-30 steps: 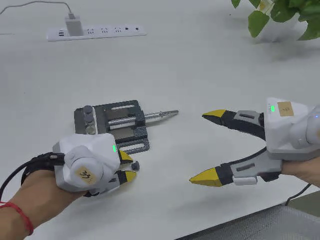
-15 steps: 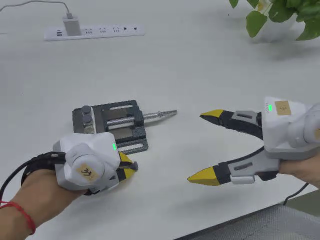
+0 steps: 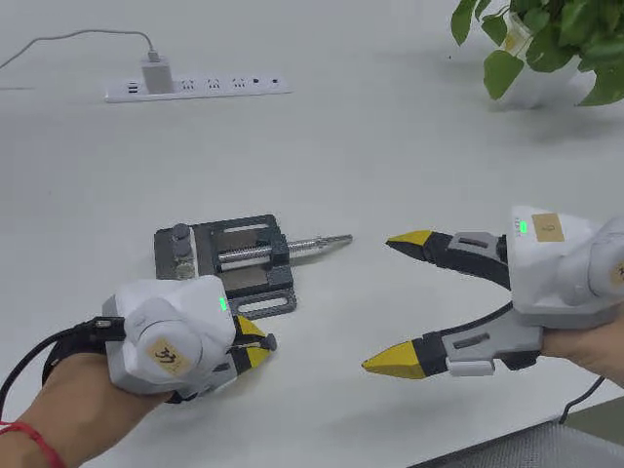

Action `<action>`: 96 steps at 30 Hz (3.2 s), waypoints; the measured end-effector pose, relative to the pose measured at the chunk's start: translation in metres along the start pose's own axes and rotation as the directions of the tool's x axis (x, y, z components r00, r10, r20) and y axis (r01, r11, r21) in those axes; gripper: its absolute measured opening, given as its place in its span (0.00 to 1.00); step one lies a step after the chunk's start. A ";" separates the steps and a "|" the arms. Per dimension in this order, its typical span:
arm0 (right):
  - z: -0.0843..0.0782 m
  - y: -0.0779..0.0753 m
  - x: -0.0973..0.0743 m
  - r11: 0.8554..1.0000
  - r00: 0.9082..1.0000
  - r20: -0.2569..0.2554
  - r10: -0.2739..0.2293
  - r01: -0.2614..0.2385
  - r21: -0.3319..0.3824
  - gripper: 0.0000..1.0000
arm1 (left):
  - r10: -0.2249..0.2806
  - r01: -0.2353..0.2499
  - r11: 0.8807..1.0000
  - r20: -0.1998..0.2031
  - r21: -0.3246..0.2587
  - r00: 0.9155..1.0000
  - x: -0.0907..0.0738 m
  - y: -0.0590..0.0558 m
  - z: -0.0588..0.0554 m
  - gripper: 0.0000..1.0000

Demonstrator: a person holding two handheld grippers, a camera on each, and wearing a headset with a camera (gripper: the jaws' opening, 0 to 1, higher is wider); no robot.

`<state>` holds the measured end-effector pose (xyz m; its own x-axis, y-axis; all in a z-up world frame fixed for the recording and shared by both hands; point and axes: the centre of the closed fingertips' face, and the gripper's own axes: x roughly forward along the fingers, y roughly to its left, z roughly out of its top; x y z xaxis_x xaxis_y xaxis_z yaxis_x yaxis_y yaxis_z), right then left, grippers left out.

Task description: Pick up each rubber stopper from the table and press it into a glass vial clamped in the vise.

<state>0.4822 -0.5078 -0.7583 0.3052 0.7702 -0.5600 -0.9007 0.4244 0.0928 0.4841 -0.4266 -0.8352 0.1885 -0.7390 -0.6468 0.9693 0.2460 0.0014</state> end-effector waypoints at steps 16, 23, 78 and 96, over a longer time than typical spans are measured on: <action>0.063 0.014 0.011 0.998 0.996 0.075 0.056 -0.054 -0.030 0.77 | 0.140 -0.103 0.982 0.253 -0.156 0.957 -0.080 0.021 0.063 0.03; 0.103 0.021 0.013 0.996 0.990 0.116 0.085 -0.081 -0.043 0.70 | 0.192 -0.149 0.977 0.332 -0.149 0.923 -0.113 0.028 0.089 0.03; 0.148 0.090 0.020 0.921 0.951 -0.049 0.306 -0.309 -0.236 0.08 | 0.181 -0.188 0.982 0.385 -0.019 0.905 -0.155 -0.014 0.124 0.03; 0.144 0.094 0.021 0.906 0.947 -0.080 0.311 -0.321 -0.274 0.07 | 0.169 -0.170 0.985 0.374 -0.032 0.912 -0.153 -0.017 0.120 0.03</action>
<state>0.4484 -0.3836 -0.6428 -0.0161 0.8234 -0.5672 -0.9993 0.0067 0.0380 0.4581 -0.3929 -0.6452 0.3949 -0.8667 -0.3046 0.9177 0.3876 0.0870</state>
